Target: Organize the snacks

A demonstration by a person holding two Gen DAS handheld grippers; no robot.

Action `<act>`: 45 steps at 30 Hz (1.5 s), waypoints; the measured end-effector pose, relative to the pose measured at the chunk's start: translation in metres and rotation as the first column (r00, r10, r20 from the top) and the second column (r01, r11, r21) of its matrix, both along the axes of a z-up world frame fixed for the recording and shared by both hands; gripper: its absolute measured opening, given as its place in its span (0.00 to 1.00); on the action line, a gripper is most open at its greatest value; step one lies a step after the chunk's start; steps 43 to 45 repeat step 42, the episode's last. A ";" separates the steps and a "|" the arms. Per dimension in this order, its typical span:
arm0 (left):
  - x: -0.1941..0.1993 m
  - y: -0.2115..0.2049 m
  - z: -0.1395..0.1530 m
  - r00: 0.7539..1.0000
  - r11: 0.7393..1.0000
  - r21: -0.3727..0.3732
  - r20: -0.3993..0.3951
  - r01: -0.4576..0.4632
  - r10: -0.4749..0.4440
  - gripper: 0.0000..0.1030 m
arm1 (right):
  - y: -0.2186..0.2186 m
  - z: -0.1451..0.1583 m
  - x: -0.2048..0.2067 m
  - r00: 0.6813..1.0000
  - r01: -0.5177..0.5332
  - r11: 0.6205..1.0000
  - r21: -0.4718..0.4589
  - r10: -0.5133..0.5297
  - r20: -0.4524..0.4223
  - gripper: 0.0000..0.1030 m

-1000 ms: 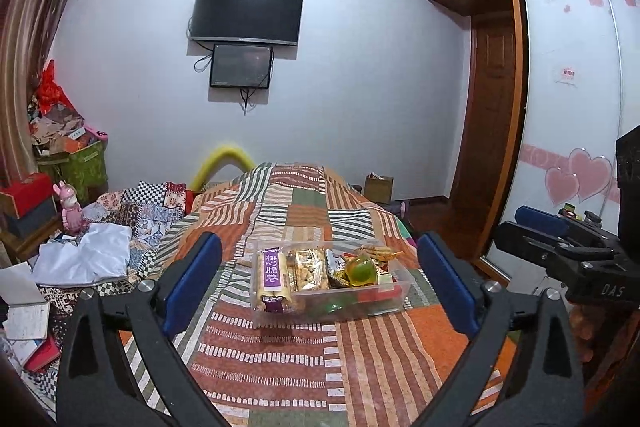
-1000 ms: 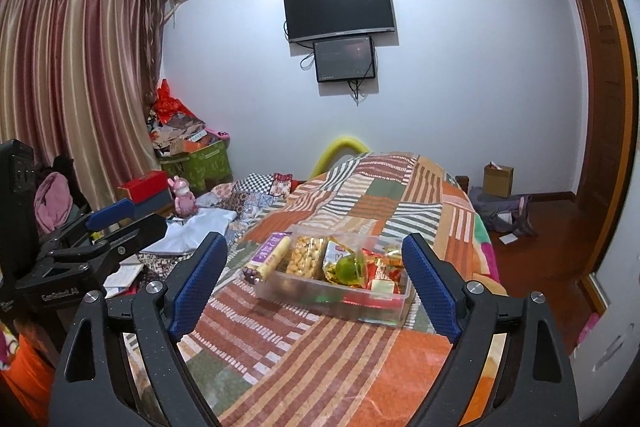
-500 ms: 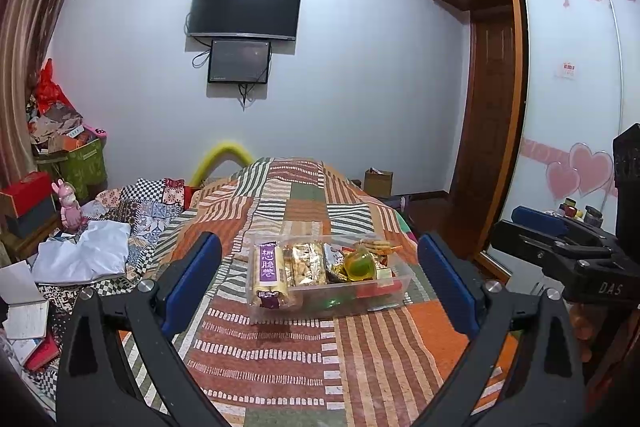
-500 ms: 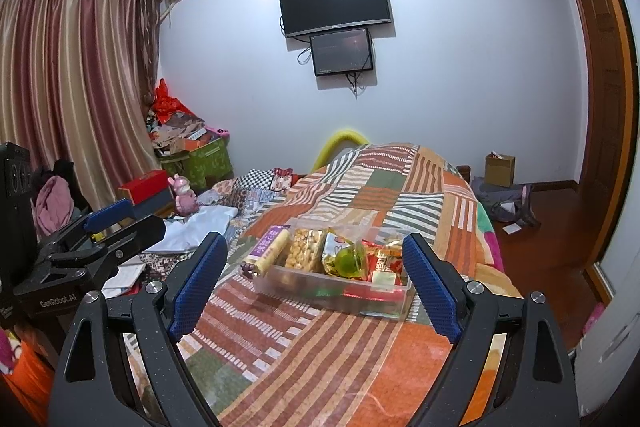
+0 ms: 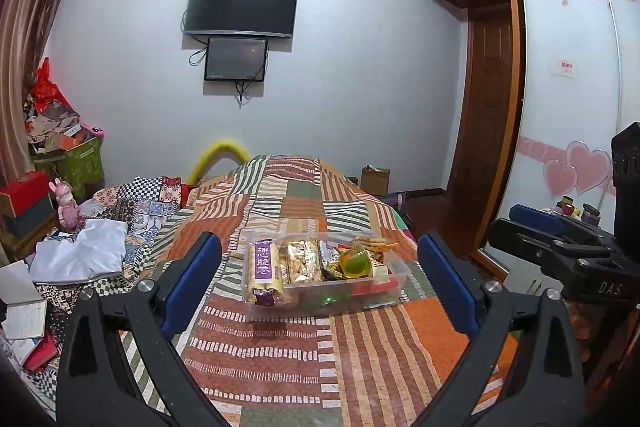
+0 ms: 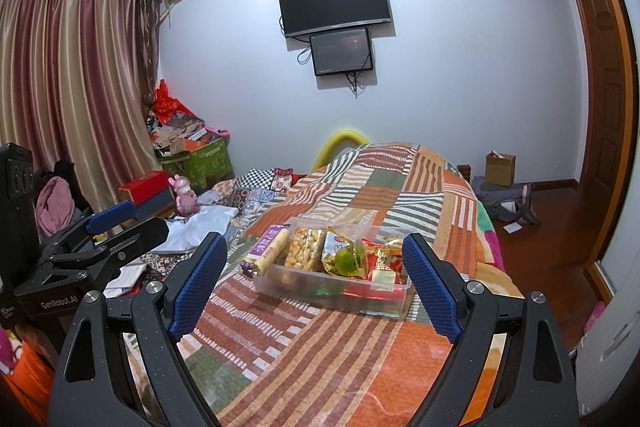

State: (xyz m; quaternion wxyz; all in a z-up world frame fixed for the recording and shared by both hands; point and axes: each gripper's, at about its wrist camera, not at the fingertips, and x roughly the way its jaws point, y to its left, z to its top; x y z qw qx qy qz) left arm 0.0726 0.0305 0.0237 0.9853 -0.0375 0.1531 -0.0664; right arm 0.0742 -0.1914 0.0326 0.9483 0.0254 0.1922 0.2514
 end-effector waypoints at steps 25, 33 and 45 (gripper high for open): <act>0.001 -0.002 0.002 0.999 0.999 -0.008 -0.010 0.035 -0.035 0.97 | 0.000 0.000 -0.003 1.000 0.000 1.000 0.009 0.000 0.001 0.85; -0.001 -0.002 0.003 0.999 0.999 -0.009 0.000 0.040 -0.040 0.97 | 0.000 0.000 -0.003 1.000 0.000 1.000 0.009 0.000 0.001 0.85; -0.003 -0.003 0.003 0.999 0.999 -0.015 0.006 0.044 -0.044 0.97 | 0.000 0.001 -0.002 1.000 -0.001 1.000 0.011 0.001 0.001 0.85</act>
